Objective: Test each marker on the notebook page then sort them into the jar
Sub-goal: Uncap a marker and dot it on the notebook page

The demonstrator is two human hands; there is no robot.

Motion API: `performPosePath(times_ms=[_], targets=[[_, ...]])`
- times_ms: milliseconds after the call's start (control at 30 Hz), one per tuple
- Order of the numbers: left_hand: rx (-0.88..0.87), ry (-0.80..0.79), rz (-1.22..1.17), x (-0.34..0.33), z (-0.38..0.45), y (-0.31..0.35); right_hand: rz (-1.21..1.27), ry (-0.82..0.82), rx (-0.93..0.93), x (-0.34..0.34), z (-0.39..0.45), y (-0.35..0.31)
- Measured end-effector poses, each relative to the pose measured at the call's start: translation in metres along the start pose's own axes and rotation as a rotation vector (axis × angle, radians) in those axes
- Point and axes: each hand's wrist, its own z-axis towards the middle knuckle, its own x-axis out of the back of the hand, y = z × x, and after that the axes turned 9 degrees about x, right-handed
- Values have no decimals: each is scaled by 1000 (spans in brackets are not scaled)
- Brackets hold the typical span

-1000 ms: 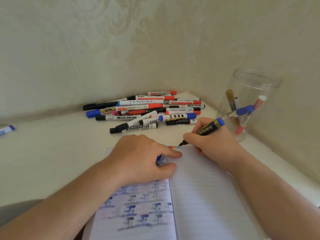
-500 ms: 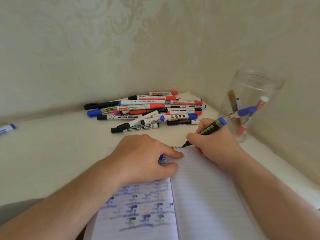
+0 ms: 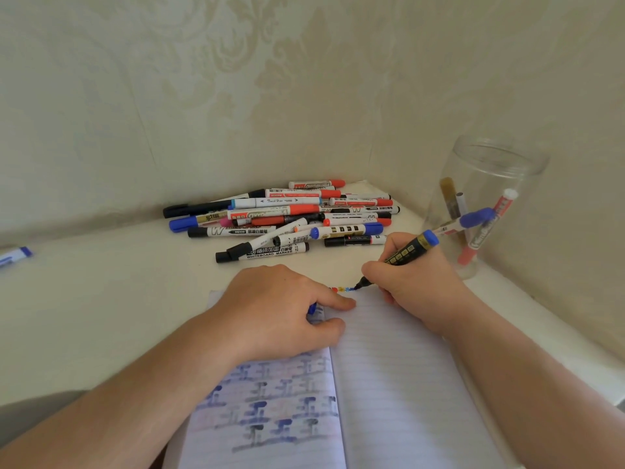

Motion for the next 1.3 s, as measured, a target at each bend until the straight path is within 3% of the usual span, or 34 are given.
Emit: performPosePath(times_ms=[700,833,967,1133,1300], targets=[[16,3,-2,-2,-1,0,34,-17,9,0,1,4],[35,46,-162,-7,-6,-9,313,23,-7,4,5,6],[96,80,-507,-12,-4,-24,599,-111,74,13,4,7],[123,105,-582,-12,-2,-25,720,-251,37,20,3,5],[132,138,-530,-12,-1,-23,697,-283,48,18,5,7]])
